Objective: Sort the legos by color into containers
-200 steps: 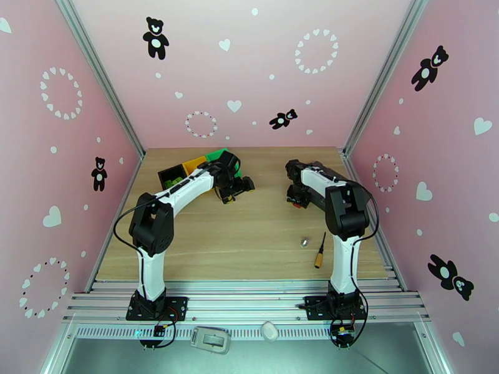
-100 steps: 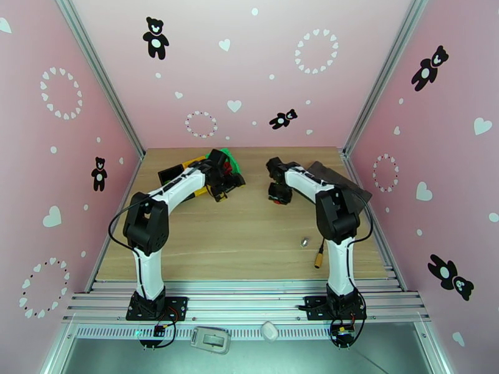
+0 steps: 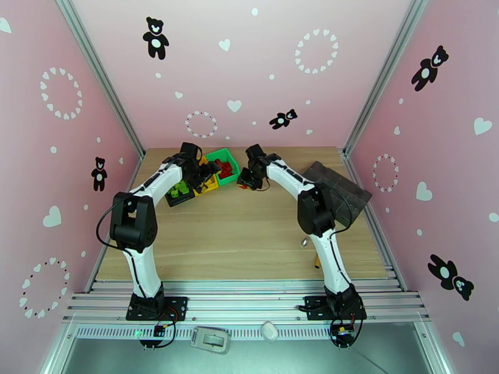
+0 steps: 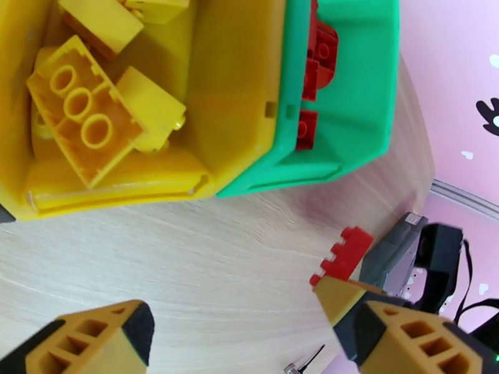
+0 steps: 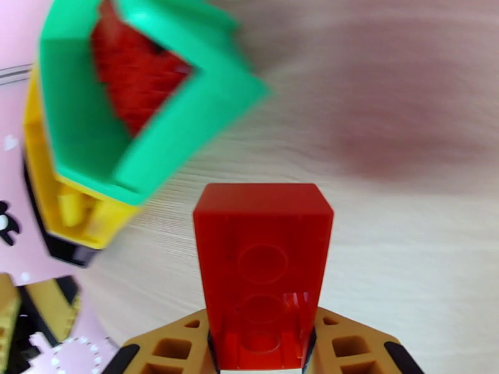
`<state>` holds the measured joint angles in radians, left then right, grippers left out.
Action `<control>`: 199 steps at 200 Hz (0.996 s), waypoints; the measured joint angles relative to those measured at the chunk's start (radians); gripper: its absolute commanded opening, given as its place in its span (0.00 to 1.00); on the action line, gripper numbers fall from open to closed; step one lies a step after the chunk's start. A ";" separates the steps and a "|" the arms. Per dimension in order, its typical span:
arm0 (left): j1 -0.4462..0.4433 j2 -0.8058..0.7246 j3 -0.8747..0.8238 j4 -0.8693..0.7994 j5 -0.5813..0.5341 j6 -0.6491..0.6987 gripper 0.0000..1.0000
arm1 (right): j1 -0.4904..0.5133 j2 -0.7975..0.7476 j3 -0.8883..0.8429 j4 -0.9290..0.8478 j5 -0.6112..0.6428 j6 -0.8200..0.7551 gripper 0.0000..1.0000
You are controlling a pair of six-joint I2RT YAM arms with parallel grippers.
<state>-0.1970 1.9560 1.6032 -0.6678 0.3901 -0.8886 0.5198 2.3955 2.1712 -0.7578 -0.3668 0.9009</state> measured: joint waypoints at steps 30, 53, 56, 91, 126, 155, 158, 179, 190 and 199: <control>0.011 -0.001 0.000 0.000 0.008 -0.007 0.90 | -0.001 0.098 0.166 0.043 -0.078 0.055 0.30; 0.022 -0.008 0.000 0.000 0.011 -0.007 0.90 | -0.002 0.181 0.282 0.129 -0.137 0.134 0.49; 0.024 -0.010 0.000 0.000 0.011 -0.007 0.90 | -0.002 0.193 0.297 0.145 -0.144 0.143 0.51; 0.031 -0.055 -0.027 0.003 0.011 -0.007 0.90 | -0.006 0.288 0.411 0.274 -0.190 0.264 0.60; 0.037 -0.114 -0.071 0.001 0.010 -0.003 0.91 | -0.019 0.298 0.422 0.298 -0.212 0.284 0.65; 0.043 -0.150 -0.085 -0.005 -0.007 0.025 0.93 | -0.028 0.282 0.422 0.230 -0.204 0.183 0.70; 0.044 -0.154 -0.088 -0.005 -0.010 0.031 0.93 | -0.029 0.278 0.419 0.219 -0.201 0.171 0.71; 0.044 -0.188 -0.101 -0.015 -0.035 0.066 0.95 | -0.031 0.203 0.351 0.127 -0.159 0.059 0.74; 0.044 -0.213 -0.111 -0.025 -0.056 0.094 0.97 | -0.030 0.133 0.284 0.078 -0.122 -0.004 0.76; 0.044 -0.238 -0.123 -0.030 -0.071 0.111 0.98 | -0.030 0.068 0.225 0.044 -0.090 -0.050 0.77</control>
<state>-0.1528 1.7184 1.4803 -0.6979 0.3187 -0.7776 0.4896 2.4638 2.3962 -0.7139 -0.4564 0.8505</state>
